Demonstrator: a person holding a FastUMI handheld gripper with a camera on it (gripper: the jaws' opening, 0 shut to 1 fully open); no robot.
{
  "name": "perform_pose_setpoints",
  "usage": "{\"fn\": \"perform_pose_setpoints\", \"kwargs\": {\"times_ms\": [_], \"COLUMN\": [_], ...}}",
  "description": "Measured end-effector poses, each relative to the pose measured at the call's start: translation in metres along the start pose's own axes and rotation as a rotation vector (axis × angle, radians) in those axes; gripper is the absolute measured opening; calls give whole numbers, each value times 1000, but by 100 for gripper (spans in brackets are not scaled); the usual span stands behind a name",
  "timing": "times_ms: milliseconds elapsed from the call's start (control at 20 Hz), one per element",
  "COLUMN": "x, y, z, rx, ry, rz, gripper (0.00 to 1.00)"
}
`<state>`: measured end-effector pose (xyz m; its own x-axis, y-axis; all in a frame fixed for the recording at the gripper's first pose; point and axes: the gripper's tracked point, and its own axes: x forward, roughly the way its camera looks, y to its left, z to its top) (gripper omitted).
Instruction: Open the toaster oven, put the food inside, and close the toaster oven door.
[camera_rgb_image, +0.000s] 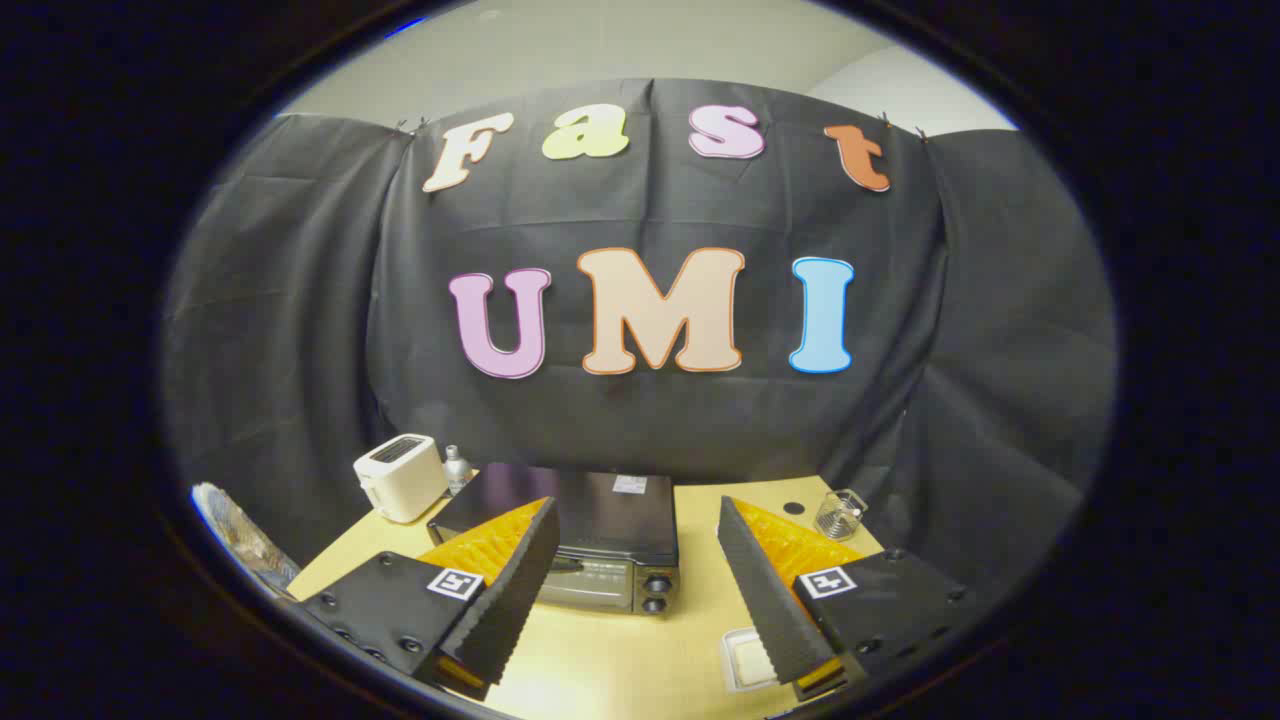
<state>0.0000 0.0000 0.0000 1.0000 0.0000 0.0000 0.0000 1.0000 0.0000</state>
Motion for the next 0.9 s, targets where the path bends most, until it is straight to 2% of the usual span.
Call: {"fn": "perform_pose_setpoints", "kwargs": {"times_ms": [300,400,550,900], "x": [9,13,21,44], "y": [42,70,93,131], "z": [-4,-3,-8,-10], "rx": [-25,-20,-20,11], "ry": [-3,-10,11,-19], "rz": [3,40,42,-4], "gripper": [98,98,98,98]}}
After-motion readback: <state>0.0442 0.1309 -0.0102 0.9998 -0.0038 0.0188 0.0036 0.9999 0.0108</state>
